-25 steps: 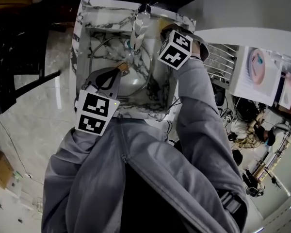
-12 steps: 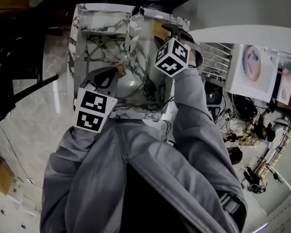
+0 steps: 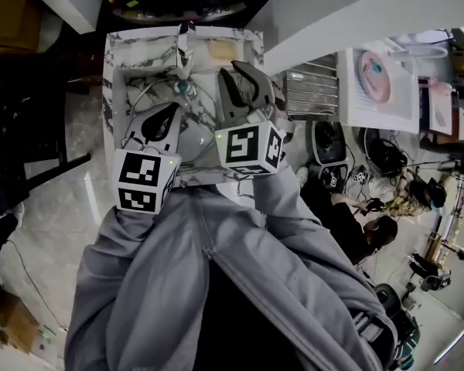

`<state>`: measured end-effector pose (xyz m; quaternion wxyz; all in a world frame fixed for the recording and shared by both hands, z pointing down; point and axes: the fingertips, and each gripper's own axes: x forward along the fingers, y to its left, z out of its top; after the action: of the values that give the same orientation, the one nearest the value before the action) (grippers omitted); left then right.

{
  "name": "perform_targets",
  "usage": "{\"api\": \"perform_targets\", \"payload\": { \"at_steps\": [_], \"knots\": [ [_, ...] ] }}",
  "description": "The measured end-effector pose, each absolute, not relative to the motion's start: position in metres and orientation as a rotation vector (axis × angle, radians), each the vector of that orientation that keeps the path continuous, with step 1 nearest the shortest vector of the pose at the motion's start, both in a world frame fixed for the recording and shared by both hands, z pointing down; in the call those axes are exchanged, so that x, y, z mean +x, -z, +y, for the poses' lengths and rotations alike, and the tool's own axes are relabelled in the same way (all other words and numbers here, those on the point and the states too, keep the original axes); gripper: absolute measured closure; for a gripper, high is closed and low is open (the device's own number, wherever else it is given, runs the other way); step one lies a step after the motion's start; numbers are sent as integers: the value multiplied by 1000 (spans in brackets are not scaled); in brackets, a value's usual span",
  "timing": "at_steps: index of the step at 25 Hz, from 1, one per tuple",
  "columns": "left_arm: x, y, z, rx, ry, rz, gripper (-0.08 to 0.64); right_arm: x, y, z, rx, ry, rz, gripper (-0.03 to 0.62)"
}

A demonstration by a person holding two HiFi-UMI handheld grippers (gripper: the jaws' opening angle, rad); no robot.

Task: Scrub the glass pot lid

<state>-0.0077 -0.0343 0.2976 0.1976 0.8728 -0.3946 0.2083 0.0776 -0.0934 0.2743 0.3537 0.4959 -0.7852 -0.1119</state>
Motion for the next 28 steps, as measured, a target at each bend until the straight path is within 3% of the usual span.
{"api": "perform_targets", "payload": {
  "at_steps": [10,14,28],
  "knots": [
    [-24,-181,-19,2639,-243,-1361,546,56,-150,-24,1628,340,-2263,554],
    [-36,-144,-9,2668,-101,-1480,546,61,-122,-4,1830,182,-2398,558],
    [-39,-146,20,2677,-91,-1567,546,55,-163,26,1849,-173,-2464,561]
  ]
}}
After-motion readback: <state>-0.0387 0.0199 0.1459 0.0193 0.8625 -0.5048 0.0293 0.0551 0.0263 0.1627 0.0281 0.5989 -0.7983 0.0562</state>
